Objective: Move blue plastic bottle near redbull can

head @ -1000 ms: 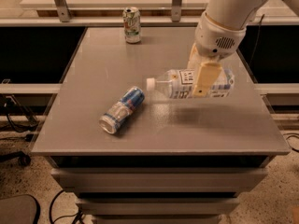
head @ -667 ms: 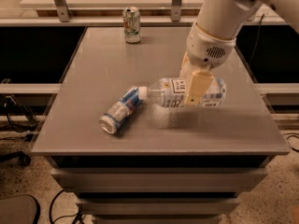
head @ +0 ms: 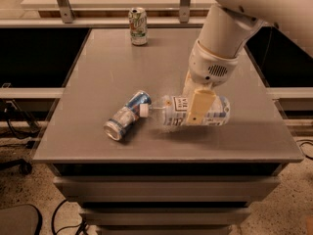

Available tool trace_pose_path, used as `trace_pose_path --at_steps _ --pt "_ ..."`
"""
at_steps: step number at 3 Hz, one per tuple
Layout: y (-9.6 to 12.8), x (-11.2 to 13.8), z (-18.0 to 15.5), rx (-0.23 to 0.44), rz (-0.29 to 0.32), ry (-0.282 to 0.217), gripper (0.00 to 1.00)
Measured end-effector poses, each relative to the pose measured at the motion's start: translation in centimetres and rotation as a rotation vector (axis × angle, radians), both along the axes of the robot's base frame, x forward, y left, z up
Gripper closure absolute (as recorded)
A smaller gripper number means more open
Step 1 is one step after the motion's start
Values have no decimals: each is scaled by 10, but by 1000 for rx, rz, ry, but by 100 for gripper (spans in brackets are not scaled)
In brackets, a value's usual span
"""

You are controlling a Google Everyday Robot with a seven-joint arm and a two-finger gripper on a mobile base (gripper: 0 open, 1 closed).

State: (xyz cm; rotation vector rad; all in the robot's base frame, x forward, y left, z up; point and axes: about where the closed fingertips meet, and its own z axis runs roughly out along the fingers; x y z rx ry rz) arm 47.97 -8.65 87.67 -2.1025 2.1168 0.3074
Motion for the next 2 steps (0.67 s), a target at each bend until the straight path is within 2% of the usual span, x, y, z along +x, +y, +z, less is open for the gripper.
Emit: trace_pose_path --at_steps 2 --pt "8 -4 -14 39 -14 30 36"
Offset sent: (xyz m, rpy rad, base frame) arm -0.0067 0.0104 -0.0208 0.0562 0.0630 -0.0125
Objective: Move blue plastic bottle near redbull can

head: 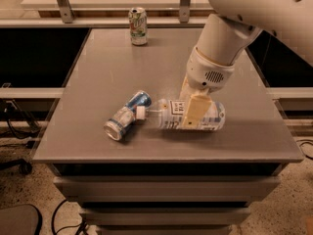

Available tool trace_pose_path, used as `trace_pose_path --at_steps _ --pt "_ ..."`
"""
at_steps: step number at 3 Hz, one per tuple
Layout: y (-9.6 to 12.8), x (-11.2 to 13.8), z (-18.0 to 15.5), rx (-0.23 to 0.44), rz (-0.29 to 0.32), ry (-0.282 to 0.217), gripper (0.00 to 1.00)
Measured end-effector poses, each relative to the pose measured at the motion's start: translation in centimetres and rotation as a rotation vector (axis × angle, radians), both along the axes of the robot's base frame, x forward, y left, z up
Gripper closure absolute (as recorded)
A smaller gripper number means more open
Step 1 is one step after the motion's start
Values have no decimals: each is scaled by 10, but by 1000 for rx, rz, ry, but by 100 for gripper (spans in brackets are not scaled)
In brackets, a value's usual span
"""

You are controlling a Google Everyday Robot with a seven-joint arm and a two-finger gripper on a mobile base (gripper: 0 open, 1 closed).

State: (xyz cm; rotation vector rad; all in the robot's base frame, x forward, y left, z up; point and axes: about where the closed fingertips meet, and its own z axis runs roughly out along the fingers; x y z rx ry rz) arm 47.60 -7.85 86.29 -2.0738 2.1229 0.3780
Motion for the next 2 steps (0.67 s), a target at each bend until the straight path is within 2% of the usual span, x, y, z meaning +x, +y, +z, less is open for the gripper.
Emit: trace_pose_path --at_steps 1,2 --pt "2 0 -3 13 3 10 12" --pt "3 3 -6 25 8 18 0"
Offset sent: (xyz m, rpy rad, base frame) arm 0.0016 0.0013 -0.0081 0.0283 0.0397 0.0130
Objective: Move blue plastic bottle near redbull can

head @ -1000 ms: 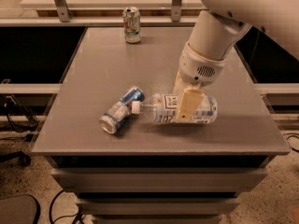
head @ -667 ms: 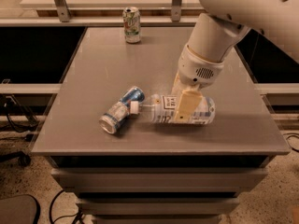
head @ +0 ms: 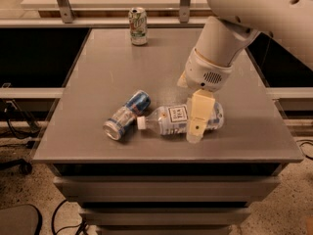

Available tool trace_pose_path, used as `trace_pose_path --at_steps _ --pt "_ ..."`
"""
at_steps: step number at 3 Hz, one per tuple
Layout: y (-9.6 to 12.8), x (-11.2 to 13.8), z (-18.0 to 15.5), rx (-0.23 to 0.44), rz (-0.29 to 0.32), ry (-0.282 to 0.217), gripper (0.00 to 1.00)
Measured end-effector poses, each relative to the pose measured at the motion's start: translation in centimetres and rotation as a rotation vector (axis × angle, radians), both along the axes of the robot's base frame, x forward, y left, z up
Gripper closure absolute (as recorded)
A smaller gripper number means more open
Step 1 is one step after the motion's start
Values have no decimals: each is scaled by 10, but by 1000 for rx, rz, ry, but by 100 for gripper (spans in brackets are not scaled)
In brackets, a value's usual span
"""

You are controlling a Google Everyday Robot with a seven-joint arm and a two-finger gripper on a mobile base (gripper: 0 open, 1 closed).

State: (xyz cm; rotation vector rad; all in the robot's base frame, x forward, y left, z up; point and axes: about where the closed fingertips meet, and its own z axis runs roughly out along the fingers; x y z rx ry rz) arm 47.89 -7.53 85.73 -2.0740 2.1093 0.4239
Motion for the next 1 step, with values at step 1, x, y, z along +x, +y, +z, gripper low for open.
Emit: trace_pose_path --at_steps 1 --pt "0 3 0 7 7 1 0"
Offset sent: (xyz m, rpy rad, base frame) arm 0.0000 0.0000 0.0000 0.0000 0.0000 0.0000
